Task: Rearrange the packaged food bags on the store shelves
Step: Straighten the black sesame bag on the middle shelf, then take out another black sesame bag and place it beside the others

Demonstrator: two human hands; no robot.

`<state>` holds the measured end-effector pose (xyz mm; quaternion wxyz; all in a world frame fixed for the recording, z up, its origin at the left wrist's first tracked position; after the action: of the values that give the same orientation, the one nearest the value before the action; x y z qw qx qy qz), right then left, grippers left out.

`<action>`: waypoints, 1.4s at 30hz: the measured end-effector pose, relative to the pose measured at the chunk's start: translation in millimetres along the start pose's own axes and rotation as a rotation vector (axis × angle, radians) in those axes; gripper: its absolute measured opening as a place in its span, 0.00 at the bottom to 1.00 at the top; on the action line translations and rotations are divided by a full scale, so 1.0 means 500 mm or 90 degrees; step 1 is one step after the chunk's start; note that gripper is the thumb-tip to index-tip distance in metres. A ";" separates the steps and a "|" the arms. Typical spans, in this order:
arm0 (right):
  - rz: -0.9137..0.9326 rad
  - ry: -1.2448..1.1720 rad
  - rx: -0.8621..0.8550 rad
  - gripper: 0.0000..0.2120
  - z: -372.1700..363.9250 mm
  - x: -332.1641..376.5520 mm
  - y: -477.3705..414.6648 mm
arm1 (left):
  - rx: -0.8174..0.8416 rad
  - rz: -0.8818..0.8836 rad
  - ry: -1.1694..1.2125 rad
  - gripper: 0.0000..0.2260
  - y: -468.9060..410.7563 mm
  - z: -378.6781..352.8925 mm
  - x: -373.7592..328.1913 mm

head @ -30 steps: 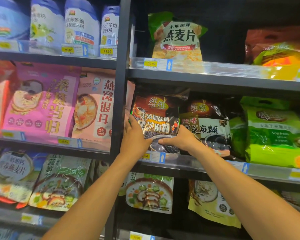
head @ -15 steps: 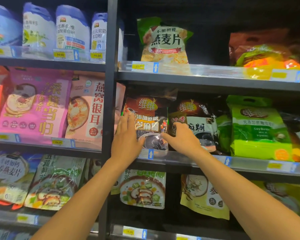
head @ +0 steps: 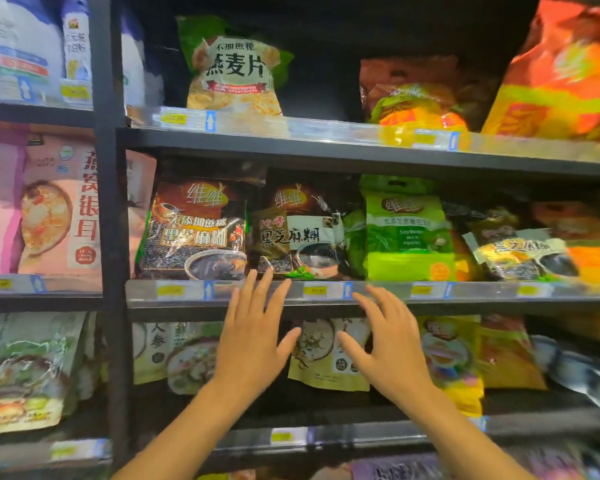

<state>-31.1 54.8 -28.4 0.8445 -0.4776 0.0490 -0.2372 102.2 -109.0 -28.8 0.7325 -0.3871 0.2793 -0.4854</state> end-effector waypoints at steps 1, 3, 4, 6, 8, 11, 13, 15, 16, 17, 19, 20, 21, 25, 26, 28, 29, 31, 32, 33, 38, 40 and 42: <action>-0.015 0.007 0.003 0.32 0.009 -0.033 0.028 | 0.011 -0.006 0.008 0.36 0.013 -0.019 -0.028; -0.046 0.022 0.011 0.33 0.030 -0.098 0.080 | 0.035 -0.018 0.025 0.36 0.035 -0.058 -0.086; -0.062 0.031 0.018 0.33 0.041 -0.130 0.105 | 0.048 -0.024 0.035 0.36 0.044 -0.076 -0.117; -0.087 0.048 0.029 0.32 0.065 -0.191 0.149 | 0.068 -0.038 0.054 0.36 0.058 -0.106 -0.183; -0.106 0.067 0.041 0.31 0.094 -0.245 0.190 | 0.084 -0.053 0.067 0.36 0.068 -0.130 -0.251; -0.131 0.110 0.056 0.31 0.147 -0.318 0.248 | 0.105 -0.070 0.101 0.36 0.085 -0.163 -0.351; -0.151 0.131 0.064 0.32 0.181 -0.364 0.283 | 0.119 -0.080 0.123 0.36 0.098 -0.184 -0.414; -0.172 0.152 0.067 0.32 0.215 -0.407 0.312 | 0.136 -0.087 0.140 0.36 0.109 -0.202 -0.470; -0.184 0.160 0.068 0.32 0.232 -0.428 0.325 | 0.143 -0.090 0.146 0.35 0.111 -0.209 -0.496; -0.195 0.166 0.069 0.32 0.247 -0.447 0.335 | 0.150 -0.094 0.150 0.36 0.113 -0.216 -0.522; -0.211 0.176 0.070 0.33 0.276 -0.484 0.349 | 0.158 -0.108 0.157 0.36 0.110 -0.228 -0.571; -0.216 0.184 0.071 0.33 0.288 -0.502 0.352 | 0.159 -0.115 0.161 0.36 0.105 -0.233 -0.592; -0.219 0.192 0.070 0.34 0.300 -0.519 0.351 | 0.157 -0.121 0.166 0.36 0.099 -0.238 -0.611; -0.233 0.209 0.063 0.35 0.339 -0.584 0.316 | 0.137 -0.138 0.199 0.37 0.058 -0.261 -0.671; -0.234 0.212 0.056 0.35 0.348 -0.598 0.299 | 0.132 -0.139 0.207 0.37 0.043 -0.267 -0.684; -0.228 0.220 0.037 0.34 0.367 -0.625 0.256 | 0.118 -0.139 0.221 0.37 0.005 -0.276 -0.707; -0.223 0.226 0.028 0.34 0.375 -0.639 0.231 | 0.109 -0.140 0.232 0.37 -0.016 -0.280 -0.717; -0.213 0.241 0.012 0.34 0.389 -0.666 0.176 | 0.093 -0.146 0.251 0.36 -0.063 -0.288 -0.737; -0.207 0.250 0.004 0.35 0.396 -0.681 0.147 | 0.079 -0.151 0.256 0.36 -0.089 -0.288 -0.745; -0.200 0.259 -0.006 0.35 0.402 -0.693 0.118 | 0.062 -0.155 0.258 0.36 -0.116 -0.287 -0.752; -0.189 0.276 -0.041 0.33 0.422 -0.760 -0.010 | 0.041 -0.131 0.301 0.36 -0.260 -0.306 -0.767; -0.180 0.281 -0.065 0.34 0.425 -0.787 -0.049 | 0.053 -0.119 0.325 0.38 -0.307 -0.319 -0.771; -0.188 0.271 -0.077 0.37 0.423 -0.817 -0.084 | 0.086 -0.096 0.349 0.40 -0.344 -0.343 -0.772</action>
<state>-341.1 384.9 61.5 0.7413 -0.4685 0.1698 -0.4497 -261.5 159.0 35.0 0.6158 -0.2116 0.4044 -0.6423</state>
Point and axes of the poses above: each hand's wrist, its own y-axis away from the middle knuckle, its own z-axis out of the back of the hand, x = y × z, the point moved 10 cm from there along -y, towards the middle knuckle, and after that the axes turned 3 degrees about -x, right-handed, at the moved point
